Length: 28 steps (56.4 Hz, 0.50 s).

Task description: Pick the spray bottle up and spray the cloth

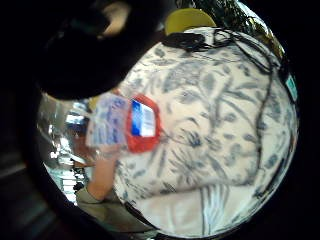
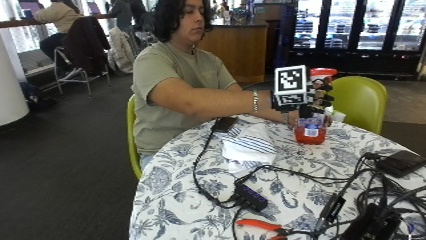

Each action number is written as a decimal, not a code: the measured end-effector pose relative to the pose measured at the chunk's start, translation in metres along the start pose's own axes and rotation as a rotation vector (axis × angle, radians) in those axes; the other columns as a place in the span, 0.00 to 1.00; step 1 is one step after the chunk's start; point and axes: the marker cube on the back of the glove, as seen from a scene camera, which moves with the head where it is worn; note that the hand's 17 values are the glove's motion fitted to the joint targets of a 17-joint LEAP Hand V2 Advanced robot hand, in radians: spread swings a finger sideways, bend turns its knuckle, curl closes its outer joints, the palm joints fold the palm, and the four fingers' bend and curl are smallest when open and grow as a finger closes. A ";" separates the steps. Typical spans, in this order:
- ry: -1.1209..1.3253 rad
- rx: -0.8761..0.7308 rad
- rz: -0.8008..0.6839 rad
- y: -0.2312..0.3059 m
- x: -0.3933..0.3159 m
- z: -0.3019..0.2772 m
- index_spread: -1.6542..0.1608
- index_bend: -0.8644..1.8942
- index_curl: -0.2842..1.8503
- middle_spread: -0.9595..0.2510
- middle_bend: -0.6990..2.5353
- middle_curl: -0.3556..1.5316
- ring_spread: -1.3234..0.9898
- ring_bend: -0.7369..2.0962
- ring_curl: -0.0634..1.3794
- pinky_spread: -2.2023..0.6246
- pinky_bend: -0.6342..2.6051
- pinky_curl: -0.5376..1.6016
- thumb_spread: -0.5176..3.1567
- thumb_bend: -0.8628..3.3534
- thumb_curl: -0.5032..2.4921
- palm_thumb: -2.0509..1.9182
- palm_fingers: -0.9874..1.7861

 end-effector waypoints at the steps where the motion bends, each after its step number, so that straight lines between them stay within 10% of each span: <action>1: 0.036 -0.003 0.001 0.003 0.001 -0.003 0.77 0.34 0.33 0.79 0.32 0.43 0.55 0.43 0.32 0.82 0.30 0.42 0.41 0.19 0.37 0.69 0.53; 28: 0.498 -0.141 -0.078 0.147 0.000 -0.096 0.72 0.36 0.26 0.79 0.29 0.39 0.54 0.40 0.27 0.86 0.30 0.41 0.41 0.20 0.31 0.65 0.46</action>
